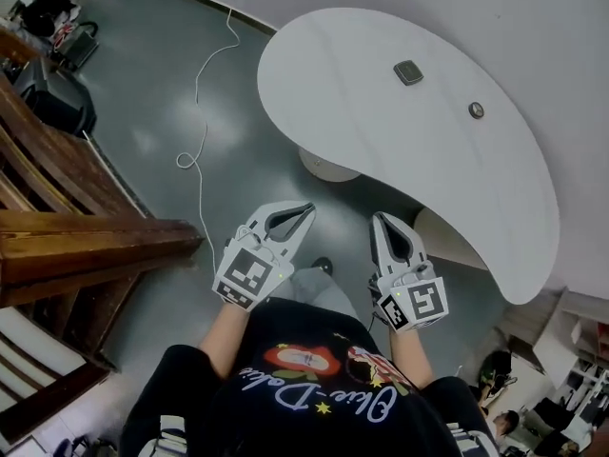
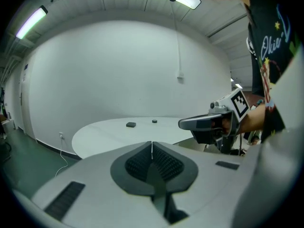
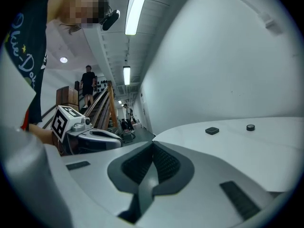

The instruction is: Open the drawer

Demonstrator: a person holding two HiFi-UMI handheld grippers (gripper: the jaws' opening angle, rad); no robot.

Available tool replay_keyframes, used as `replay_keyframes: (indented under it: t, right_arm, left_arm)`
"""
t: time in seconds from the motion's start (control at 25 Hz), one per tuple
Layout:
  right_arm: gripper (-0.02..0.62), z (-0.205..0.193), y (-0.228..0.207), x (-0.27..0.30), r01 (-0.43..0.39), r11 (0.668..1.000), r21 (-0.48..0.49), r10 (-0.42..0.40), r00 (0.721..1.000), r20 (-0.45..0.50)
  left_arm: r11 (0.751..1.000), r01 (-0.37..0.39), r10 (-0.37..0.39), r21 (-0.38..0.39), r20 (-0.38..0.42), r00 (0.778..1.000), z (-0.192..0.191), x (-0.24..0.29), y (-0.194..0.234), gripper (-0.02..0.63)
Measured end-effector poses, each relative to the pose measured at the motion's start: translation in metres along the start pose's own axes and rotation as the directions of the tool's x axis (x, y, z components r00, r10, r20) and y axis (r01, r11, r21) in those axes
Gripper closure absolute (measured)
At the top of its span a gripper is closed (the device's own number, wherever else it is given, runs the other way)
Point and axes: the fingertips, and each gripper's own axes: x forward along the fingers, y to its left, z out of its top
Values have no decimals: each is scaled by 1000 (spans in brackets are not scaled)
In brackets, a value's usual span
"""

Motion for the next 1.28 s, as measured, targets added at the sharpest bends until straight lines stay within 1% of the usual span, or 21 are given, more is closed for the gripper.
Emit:
replay_keyframes:
  t: [0.16,0.28,0.52,0.76,1.12,1.2,1.28]
  right_arm:
    - [595,-25,3,23,-27,1000,-14,26,998,-58]
    - [595,-40,-3,44,-32,999,-18,31,996,-84]
    - [595,-76,-7,74,-14,1000,5,15,991,-134]
    - [594,-103,-8,105,-15,1000,22,18,988,-155]
    - [594,-130,4,137,-51,999,5,51,981,-187]
    - [594,-137,3,142,-47,998,28,52,979,-195]
    - [592,-139,1,149,-30,997,74,44,982,-185]
  left_arm:
    - [999,-26,27,-40,3,1000,-21,7,20,600]
    - [998,-30,30,-55,-4,1000,-36,20,34,600]
    - [995,-42,40,-90,-23,999,-79,42,62,600]
    - [989,-81,77,-127,-44,996,-123,64,87,600]
    - [980,-127,124,-155,-30,992,-158,91,116,600]
    - [978,-132,128,-159,-32,991,-168,100,122,599]
    - [977,-138,135,-161,-33,990,-175,108,129,599]
